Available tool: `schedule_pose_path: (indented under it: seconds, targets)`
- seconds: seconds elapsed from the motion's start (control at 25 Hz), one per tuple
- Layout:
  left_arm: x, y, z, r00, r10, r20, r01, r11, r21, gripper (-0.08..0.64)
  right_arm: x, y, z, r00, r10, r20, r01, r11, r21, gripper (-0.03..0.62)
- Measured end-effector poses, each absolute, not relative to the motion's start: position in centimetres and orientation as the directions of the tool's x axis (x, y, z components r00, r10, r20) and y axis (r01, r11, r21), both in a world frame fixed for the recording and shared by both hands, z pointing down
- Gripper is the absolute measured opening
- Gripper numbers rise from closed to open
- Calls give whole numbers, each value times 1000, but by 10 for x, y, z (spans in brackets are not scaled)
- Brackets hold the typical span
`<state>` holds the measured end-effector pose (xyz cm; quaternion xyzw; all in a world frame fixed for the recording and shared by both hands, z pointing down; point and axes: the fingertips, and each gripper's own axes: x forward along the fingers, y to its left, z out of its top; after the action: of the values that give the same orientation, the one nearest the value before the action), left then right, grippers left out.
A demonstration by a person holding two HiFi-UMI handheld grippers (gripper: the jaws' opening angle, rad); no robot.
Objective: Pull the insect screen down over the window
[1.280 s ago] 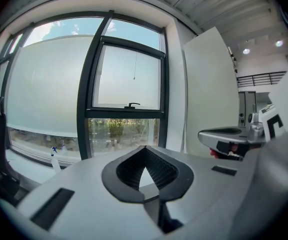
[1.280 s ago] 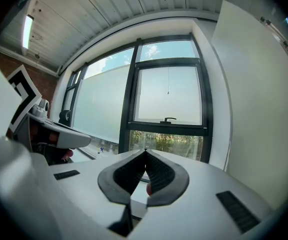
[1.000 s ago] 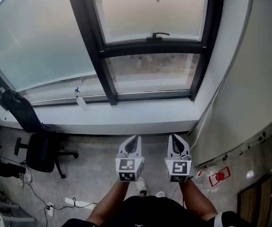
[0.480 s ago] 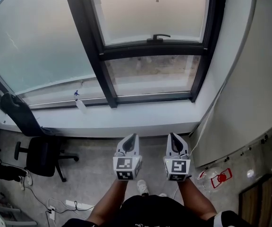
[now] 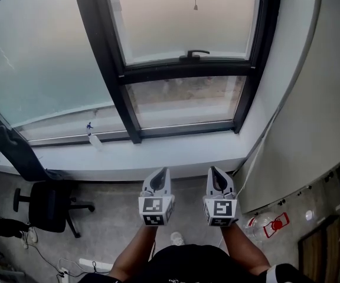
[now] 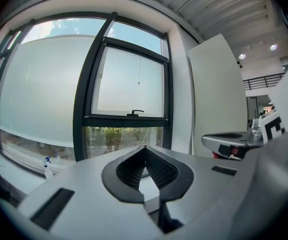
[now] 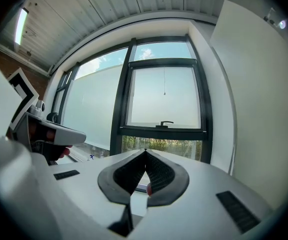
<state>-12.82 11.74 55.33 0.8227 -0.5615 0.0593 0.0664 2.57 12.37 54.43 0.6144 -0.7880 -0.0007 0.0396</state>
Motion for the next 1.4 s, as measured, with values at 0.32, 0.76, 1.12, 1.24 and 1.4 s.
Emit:
schedule_pose_path:
  seconds: [0.32,0.76,1.12,1.24,1.4]
  targets:
    - [-138,87,543,377,-916,137,-926,-377,28,3,5,91,537,-243,-970,7,-966,243,93,3]
    - [-128,19,535,335,-933,133,-942,-336,14,3,14,11,526,-221,-975,13,-972,221,81,3]
    - [-104,-49,529,293,-946,136,-956,-293,20,3,36,-54,514,-315,-949,-14,-947,313,76,3]
    - [-93,-70,527,283,-949,135,-959,-285,9,3,44,-75,516,-332,-943,-10,-940,330,85,3]
    - [-81,-98,521,272,-954,129,-961,-275,-7,3,51,-104,513,-357,-934,-12,-931,354,86,3]
